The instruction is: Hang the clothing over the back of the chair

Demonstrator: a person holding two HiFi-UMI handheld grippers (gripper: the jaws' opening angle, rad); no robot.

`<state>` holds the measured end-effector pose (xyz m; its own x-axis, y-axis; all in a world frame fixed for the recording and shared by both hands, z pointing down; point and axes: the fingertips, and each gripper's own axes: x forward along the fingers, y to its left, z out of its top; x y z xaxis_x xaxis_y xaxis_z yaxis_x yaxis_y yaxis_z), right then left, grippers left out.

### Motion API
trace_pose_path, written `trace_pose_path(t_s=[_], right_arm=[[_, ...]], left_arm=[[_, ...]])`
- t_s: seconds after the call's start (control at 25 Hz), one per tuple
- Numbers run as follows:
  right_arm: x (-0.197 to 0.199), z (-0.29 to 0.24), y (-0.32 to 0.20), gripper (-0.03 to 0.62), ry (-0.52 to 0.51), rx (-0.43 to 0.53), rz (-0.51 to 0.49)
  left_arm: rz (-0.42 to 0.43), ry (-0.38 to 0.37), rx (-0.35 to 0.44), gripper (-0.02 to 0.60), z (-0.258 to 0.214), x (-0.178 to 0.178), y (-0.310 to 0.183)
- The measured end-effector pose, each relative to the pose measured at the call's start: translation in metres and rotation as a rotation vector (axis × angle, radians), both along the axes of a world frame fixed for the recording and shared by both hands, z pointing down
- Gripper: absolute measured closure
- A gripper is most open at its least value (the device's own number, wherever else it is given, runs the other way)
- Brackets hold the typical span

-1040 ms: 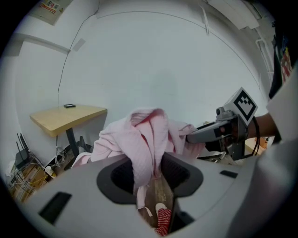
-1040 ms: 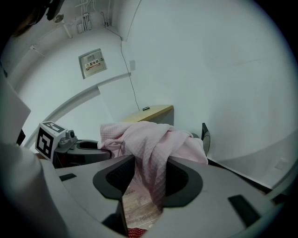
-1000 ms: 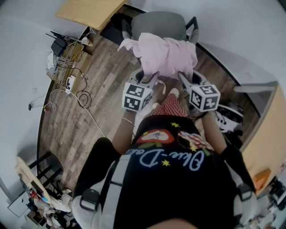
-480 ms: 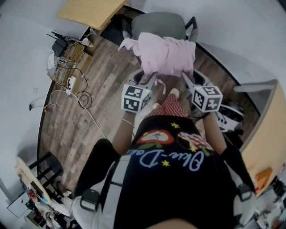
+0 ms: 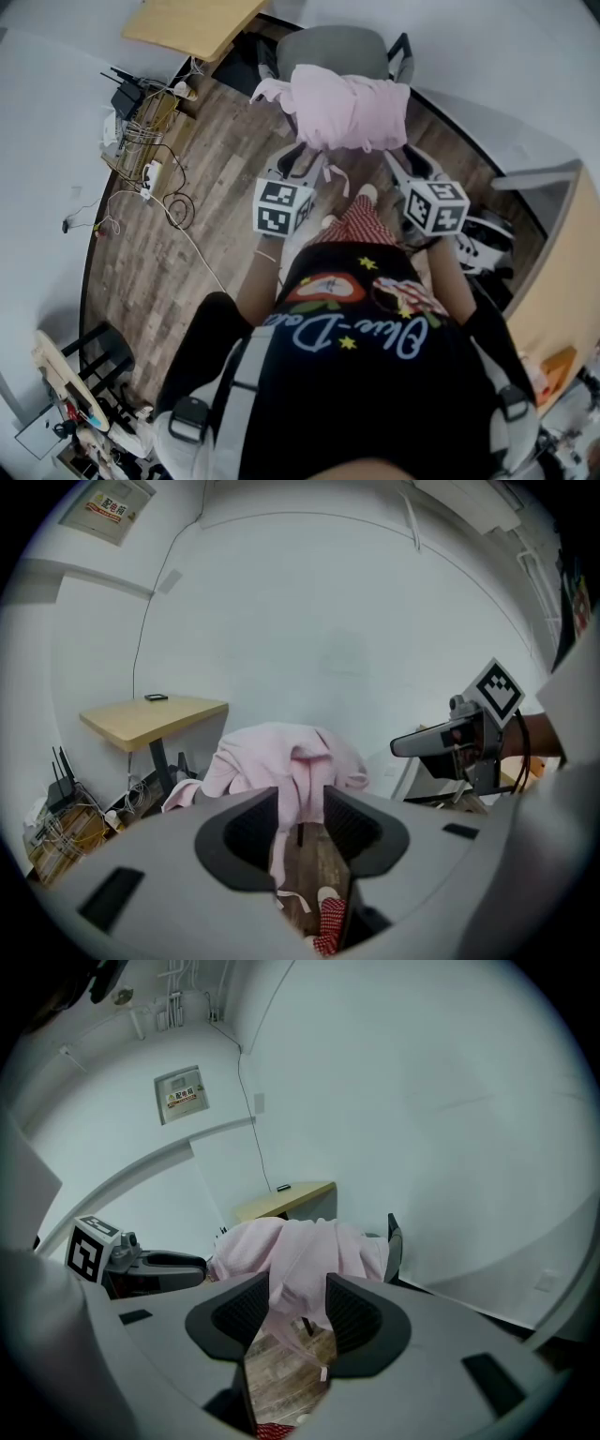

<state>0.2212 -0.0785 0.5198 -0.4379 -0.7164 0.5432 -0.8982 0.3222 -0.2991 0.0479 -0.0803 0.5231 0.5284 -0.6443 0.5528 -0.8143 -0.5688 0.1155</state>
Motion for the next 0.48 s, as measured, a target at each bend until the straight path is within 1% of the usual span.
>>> trace_pose_path(t_s=[0.2,0.4,0.44,0.48], right_arm=[[0.001,-0.009,0.009,0.425,-0.017,0.022,0.031],[0.001,-0.031,0.01,0.428,-0.039,0.098,0.01],[0.002,-0.036,0.01,0.441,-0.04,0.112,0.009],[0.004,-0.041,0.009,0.476,-0.042,0.126,0.014]], left_arm=[[0.002,0.012,0.034,0.451,-0.009,0.0,0.009],[-0.005,0.01,0.11,0.451,-0.028,0.001,0.011],[0.0,0.012,0.123,0.451,-0.033,0.003,0.013],[0.004,0.017,0.132,0.451,-0.038,0.004,0.015]])
